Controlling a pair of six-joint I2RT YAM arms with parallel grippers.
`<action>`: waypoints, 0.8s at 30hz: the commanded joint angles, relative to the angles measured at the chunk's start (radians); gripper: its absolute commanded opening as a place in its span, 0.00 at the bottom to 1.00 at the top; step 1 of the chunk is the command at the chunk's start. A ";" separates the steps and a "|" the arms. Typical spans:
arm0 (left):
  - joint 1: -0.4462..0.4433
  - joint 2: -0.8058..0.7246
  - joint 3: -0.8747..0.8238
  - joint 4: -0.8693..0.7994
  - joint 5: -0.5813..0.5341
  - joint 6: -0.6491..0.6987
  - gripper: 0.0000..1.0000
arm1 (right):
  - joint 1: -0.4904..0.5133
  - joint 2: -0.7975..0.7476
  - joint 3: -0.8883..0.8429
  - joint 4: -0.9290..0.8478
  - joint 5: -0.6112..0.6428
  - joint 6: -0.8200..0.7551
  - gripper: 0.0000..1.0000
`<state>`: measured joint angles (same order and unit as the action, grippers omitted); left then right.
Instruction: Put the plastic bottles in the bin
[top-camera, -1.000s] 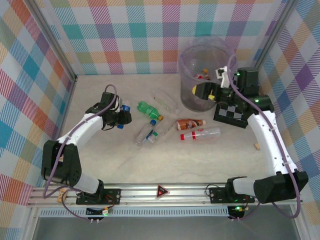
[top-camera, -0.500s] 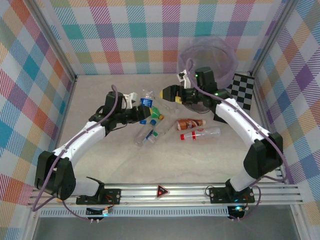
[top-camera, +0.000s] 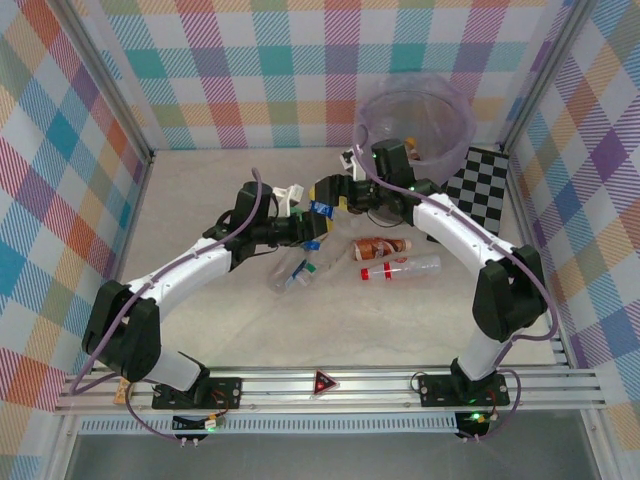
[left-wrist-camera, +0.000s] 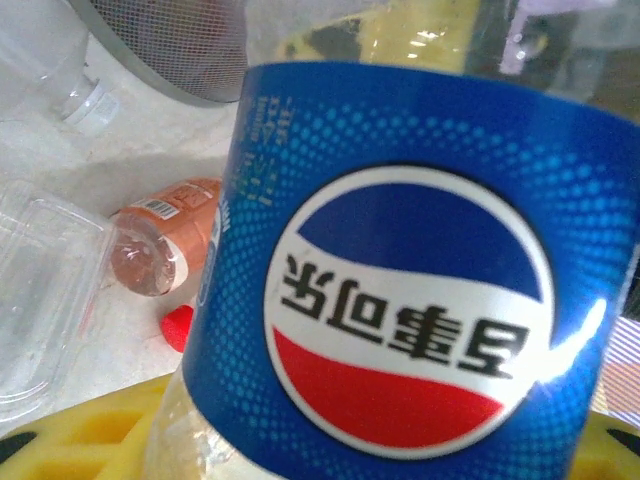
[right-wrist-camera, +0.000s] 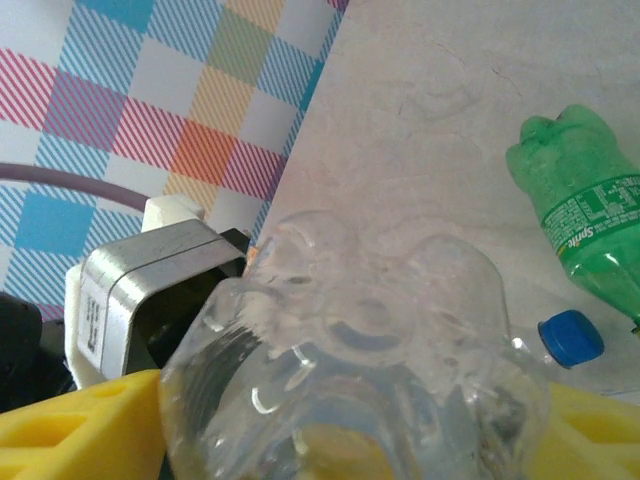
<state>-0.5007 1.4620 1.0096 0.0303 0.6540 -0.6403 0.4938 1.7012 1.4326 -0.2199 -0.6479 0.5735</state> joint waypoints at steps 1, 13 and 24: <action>-0.009 0.003 0.041 0.039 0.031 -0.008 0.55 | -0.001 0.006 0.028 0.032 -0.020 0.003 0.71; -0.009 -0.051 0.041 -0.035 0.010 0.049 0.97 | -0.014 -0.018 0.137 -0.128 0.044 -0.105 0.60; 0.016 -0.144 0.062 -0.292 -0.176 0.174 1.00 | -0.088 -0.120 0.392 -0.431 0.315 -0.339 0.58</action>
<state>-0.4946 1.3323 1.0527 -0.1673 0.5549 -0.5137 0.4301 1.6527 1.7466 -0.5560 -0.4324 0.3378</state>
